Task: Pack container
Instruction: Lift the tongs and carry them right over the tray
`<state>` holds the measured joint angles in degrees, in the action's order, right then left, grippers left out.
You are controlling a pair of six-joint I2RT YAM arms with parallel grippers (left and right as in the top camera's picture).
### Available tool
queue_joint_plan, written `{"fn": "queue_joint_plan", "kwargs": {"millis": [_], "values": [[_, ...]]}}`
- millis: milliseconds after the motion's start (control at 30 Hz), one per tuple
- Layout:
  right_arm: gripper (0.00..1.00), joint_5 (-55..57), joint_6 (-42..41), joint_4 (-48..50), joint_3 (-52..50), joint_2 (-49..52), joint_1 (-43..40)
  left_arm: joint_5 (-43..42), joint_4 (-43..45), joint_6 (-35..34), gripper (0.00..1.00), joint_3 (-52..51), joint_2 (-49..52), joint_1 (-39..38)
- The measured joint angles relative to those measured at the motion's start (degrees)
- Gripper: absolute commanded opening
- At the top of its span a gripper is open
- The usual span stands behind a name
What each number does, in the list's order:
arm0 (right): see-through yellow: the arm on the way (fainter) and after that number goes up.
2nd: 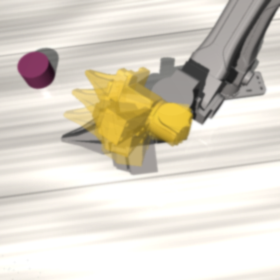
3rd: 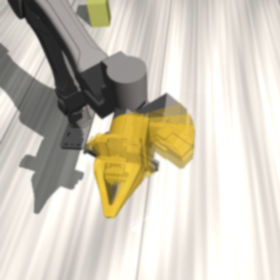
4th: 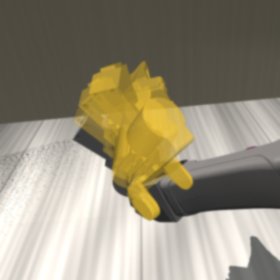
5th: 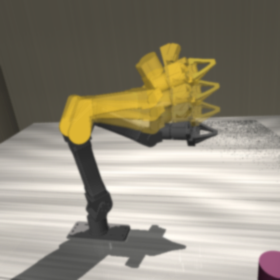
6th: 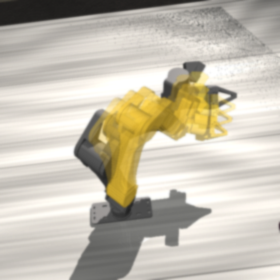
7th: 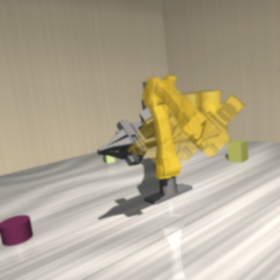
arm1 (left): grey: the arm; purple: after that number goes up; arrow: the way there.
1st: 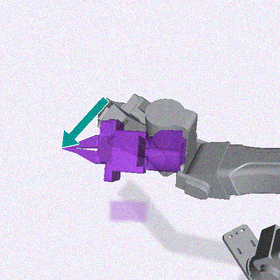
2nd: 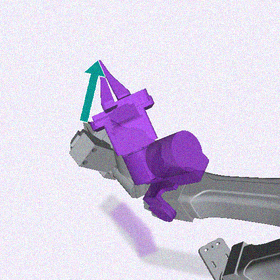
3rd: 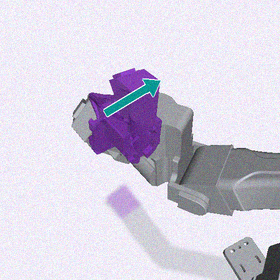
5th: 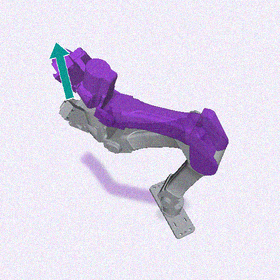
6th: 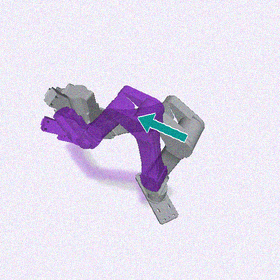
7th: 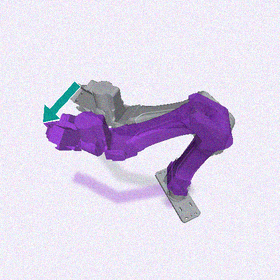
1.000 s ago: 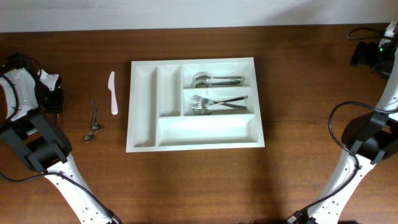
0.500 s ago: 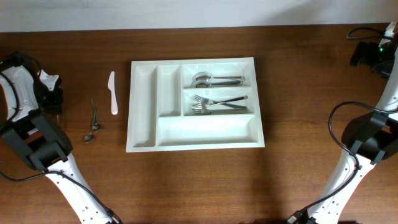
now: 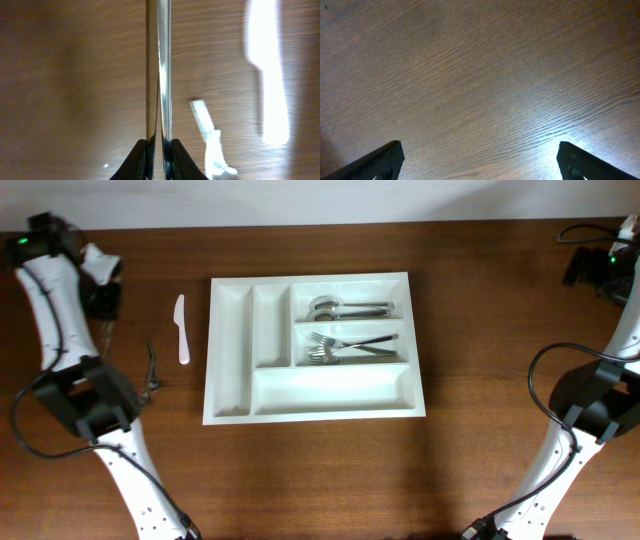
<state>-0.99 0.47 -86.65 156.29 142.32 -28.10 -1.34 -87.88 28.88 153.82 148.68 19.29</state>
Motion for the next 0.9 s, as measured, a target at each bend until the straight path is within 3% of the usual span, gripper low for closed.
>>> {"fn": "queue_joint_plan", "kwargs": {"millis": [433,900], "values": [[0.99,0.0,0.0,0.0,0.0,0.0,0.0,-3.4,-8.2,11.0,0.02,3.6,-0.5,-22.5],[0.99,0.0,0.0,0.0,0.0,0.0,0.0,-11.8,-8.6,13.2,0.02,3.6,-9.3,-35.2]]}}
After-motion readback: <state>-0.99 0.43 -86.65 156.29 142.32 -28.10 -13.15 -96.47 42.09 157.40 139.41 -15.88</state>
